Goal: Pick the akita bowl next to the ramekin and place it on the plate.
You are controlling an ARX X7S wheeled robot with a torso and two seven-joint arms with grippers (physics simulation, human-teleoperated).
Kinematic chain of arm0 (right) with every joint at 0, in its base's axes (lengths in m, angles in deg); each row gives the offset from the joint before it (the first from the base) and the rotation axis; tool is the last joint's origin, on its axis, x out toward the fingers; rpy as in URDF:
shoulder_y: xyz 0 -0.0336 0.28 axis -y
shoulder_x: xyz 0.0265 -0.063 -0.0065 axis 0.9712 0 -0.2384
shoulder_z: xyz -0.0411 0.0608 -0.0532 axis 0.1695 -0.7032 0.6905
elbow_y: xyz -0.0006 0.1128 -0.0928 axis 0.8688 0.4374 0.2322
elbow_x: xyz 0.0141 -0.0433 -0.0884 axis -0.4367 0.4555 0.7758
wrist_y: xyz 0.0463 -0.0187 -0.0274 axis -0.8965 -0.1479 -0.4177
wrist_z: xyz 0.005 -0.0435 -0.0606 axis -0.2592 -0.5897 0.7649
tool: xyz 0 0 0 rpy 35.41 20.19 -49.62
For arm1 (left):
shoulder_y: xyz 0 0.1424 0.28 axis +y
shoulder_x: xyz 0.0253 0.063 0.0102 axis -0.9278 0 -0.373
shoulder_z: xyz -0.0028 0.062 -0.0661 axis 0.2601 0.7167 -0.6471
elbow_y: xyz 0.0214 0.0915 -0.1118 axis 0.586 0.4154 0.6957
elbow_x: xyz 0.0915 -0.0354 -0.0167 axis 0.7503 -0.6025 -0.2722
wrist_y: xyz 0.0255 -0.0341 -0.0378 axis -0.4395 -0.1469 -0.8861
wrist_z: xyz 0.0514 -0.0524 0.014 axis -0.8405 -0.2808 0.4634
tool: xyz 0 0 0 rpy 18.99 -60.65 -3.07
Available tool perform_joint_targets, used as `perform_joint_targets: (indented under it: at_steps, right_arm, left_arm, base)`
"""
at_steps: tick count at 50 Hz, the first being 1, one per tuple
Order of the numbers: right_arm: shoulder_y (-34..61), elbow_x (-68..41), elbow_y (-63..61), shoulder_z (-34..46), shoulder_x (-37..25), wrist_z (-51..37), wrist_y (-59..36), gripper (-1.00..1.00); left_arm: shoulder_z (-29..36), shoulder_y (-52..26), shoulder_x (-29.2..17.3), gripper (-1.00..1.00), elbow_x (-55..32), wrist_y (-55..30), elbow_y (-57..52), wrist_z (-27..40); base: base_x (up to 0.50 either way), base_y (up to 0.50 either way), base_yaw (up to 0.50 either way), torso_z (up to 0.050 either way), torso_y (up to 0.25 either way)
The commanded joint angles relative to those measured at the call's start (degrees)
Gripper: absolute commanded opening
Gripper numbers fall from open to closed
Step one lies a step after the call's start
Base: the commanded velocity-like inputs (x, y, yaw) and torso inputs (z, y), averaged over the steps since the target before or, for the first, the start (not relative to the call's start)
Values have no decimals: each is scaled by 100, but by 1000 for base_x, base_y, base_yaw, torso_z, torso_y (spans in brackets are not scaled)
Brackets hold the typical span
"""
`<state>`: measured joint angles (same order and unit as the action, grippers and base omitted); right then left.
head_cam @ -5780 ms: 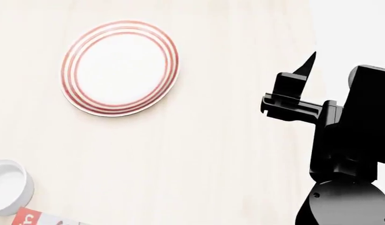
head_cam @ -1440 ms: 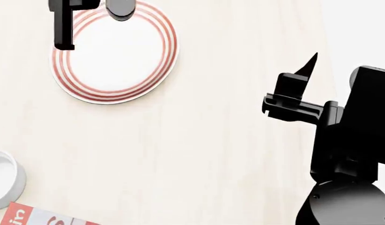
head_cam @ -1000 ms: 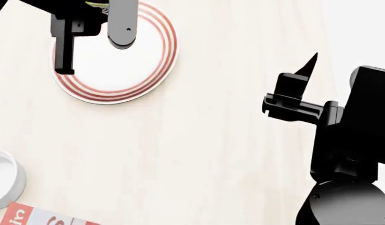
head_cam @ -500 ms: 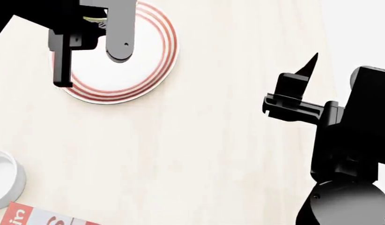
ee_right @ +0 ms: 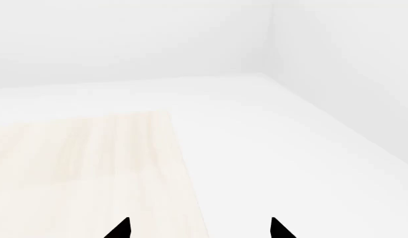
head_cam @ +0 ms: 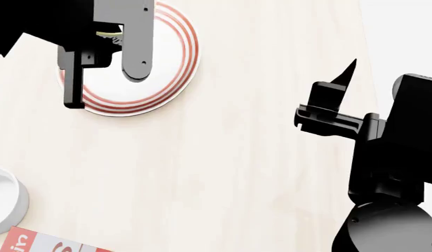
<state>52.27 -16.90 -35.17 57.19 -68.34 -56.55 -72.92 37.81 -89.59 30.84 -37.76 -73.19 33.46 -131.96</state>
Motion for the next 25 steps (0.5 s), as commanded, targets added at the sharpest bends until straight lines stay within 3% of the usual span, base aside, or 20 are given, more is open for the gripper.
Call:
perform_joint_targets:
  at_steps: [1, 25]
  right_arm:
    - [-33, 101, -48, -129, 102, 118, -17, 100]
    - [-32, 79, -42, -111, 83, 99, 5, 100]
  left_arm:
    - [-179, 73, 97, -100, 97, -43, -97, -39]
    - [-231, 257, 308, -100, 238, 209, 435, 238]
  base:
    - [0, 0, 0, 0, 0]
    - [0, 0, 0, 0, 0]
